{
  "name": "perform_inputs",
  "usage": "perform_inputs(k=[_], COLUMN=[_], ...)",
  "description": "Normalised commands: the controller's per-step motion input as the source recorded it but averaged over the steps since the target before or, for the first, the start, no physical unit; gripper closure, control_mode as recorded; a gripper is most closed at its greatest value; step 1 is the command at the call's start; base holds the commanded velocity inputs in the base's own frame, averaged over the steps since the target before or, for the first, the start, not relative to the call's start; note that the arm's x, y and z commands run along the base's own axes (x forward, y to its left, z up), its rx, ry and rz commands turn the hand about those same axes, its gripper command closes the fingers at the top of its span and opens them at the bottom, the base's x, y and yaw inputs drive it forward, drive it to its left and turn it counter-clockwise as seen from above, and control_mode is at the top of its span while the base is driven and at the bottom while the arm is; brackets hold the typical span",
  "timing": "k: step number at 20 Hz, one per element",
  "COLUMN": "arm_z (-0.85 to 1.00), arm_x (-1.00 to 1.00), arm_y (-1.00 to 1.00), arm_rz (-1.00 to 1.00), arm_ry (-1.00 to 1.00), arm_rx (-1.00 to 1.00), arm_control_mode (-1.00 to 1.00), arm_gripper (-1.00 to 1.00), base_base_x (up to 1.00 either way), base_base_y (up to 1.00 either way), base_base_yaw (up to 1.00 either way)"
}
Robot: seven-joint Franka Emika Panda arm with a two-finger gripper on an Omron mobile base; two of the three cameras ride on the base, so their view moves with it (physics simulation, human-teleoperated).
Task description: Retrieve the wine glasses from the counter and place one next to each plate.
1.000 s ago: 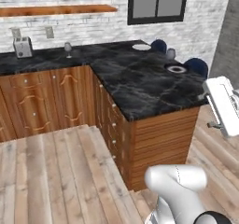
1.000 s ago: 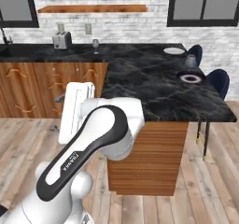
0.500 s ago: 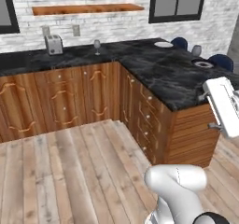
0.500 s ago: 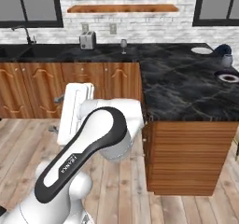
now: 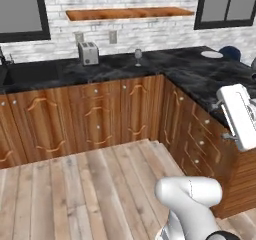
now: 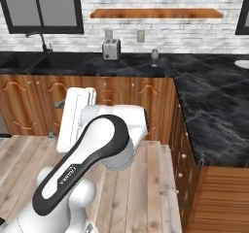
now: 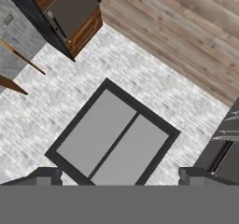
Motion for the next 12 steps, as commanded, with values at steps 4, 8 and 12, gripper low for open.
perform_inputs(k=[4,8,12], arm_z=[0.00,0.00,0.00], arm_x=[0.00,0.00,0.00], arm_y=[0.00,0.00,0.00], arm_rz=[0.00,0.00,0.00], arm_ry=[0.00,0.00,0.00], arm_rx=[0.00,0.00,0.00], arm_control_mode=[1.00,1.00,1.00], arm_gripper=[-1.00,-1.00,-1.00], base_base_x=[1.00,1.00,1.00], base_base_y=[0.00,0.10,0.12], base_base_yaw=[0.03,0.00,-0.09])
